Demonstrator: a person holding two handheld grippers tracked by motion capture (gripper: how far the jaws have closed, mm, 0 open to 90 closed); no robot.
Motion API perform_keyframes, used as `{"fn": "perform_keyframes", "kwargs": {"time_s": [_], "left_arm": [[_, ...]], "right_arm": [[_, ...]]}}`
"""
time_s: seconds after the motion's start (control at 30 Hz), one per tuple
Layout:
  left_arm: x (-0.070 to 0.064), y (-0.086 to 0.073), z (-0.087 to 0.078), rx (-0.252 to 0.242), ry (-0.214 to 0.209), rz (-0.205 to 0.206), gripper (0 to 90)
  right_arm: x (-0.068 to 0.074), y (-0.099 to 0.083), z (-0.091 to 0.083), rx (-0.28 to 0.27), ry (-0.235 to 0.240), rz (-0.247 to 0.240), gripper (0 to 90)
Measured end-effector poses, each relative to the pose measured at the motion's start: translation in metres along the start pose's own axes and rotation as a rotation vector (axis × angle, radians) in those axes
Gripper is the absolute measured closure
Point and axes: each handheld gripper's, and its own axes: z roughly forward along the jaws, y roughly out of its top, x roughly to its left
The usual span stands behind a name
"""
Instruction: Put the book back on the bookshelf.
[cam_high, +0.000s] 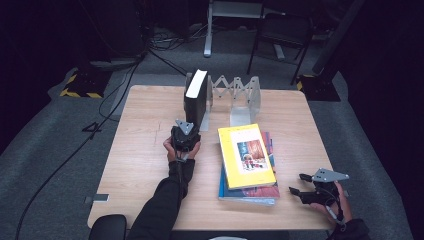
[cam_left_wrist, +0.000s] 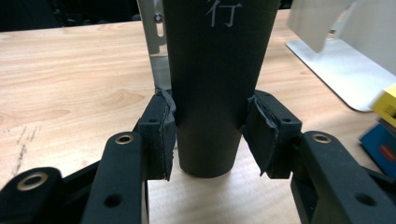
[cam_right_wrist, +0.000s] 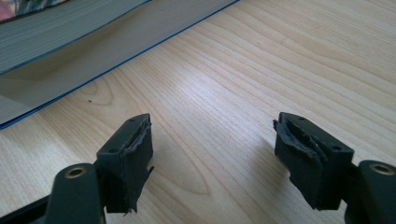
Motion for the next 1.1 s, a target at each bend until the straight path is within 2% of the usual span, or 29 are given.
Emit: {"fn": "perform_keyframes", "kwargs": {"time_s": [0.13, 0.17, 0.23, 0.27, 0.43, 0.77, 0.9, 1.0, 1.07, 1.1], "left_arm": [[-0.004, 0.006, 0.008, 0.006, 0.051, -0.036, 54.5], [-0.004, 0.006, 0.008, 0.006, 0.051, -0.036, 54.7], [-0.006, 0.007, 0.011, 0.004, 0.081, -0.075, 54.9], [-0.007, 0.008, 0.011, 0.004, 0.090, -0.083, 54.9], [-0.014, 0.006, 0.013, -0.011, 0.122, -0.068, 54.9], [-0.003, 0.005, 0.010, 0.000, 0.051, -0.055, 54.3], [0.000, 0.005, 0.006, 0.008, 0.026, -0.067, 54.1], [0.003, 0.005, 0.001, 0.023, 0.003, -0.051, 54.3], [0.004, 0.004, -0.002, 0.028, -0.013, -0.048, 56.6], [0.005, 0.004, -0.005, 0.029, -0.031, -0.044, 64.6]], "right_arm": [[0.000, 0.000, 0.000, 0.000, -0.001, -0.001, 27.7], [0.000, 0.000, 0.000, 0.000, -0.001, -0.001, 27.7], [0.000, 0.000, 0.000, 0.000, -0.001, -0.001, 27.7], [0.000, 0.000, 0.000, 0.000, -0.001, -0.002, 27.7], [0.000, 0.000, 0.000, -0.002, -0.001, -0.002, 27.7], [0.000, 0.000, 0.000, 0.000, -0.001, -0.001, 27.6], [0.000, 0.000, 0.000, 0.000, -0.001, 0.000, 27.6], [0.000, 0.000, 0.000, 0.000, -0.001, -0.001, 27.6], [0.000, 0.000, 0.000, 0.000, -0.001, -0.002, 27.6], [0.000, 0.000, 0.000, 0.000, -0.001, -0.001, 27.6]]}}
